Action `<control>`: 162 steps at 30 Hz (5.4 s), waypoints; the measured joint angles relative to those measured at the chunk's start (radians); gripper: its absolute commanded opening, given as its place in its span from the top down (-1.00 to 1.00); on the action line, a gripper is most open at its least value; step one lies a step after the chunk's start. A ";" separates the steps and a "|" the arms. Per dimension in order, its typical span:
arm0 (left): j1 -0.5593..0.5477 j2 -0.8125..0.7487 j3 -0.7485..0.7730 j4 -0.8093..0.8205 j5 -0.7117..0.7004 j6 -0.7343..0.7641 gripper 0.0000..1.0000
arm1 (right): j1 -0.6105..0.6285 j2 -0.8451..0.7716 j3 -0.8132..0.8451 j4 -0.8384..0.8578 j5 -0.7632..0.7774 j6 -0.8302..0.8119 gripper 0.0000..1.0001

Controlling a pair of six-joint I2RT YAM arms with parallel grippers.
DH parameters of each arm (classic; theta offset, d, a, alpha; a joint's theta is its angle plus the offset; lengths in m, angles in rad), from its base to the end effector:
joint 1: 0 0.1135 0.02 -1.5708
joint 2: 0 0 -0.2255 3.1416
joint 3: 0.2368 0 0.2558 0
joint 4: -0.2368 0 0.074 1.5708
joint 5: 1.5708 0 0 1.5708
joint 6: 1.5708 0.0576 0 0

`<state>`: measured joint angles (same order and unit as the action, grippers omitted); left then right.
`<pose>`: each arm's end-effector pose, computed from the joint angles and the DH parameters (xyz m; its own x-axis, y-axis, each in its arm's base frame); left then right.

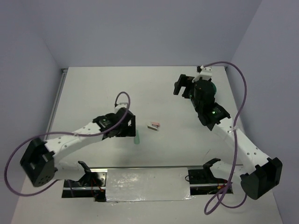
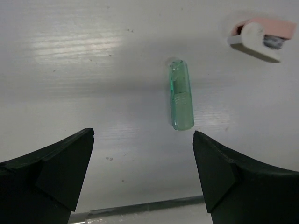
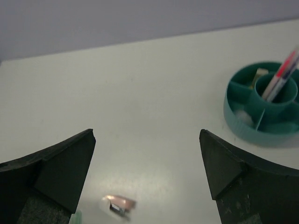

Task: Sort the stationery into containers
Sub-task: Pick up the stationery from the center of the board, then place the stationery in the storage box, then pick up the stationery from the center of the board.

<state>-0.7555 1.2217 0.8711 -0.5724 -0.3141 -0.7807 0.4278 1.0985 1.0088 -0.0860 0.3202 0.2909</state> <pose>0.2122 -0.1754 0.1937 -0.7758 -0.1888 -0.6021 -0.0416 0.9674 -0.2497 0.2779 0.1068 0.3293 -0.1844 0.2151 -0.9590 -0.0615 0.9713 0.2297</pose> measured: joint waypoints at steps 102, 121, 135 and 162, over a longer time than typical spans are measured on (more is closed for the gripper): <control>-0.203 -0.674 0.010 -0.142 -0.052 0.232 -0.99 | -0.609 0.299 -0.096 0.525 -0.298 -0.432 0.95; -0.203 -0.681 -0.003 -0.111 0.019 0.258 -0.99 | -0.684 0.550 0.032 0.533 -0.575 -0.415 0.75; -0.203 -0.699 -0.006 -0.108 0.021 0.257 -0.99 | -0.684 0.592 0.037 0.533 -0.573 -0.378 -0.15; -0.031 -0.649 -0.006 -0.176 -0.157 0.182 -0.99 | -0.189 -0.055 -0.156 0.381 -0.580 -0.229 -0.98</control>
<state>-0.7864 0.5728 0.8650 -0.7486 -0.4709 -0.5987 0.2390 1.0435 0.8528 0.2947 -0.2600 0.0620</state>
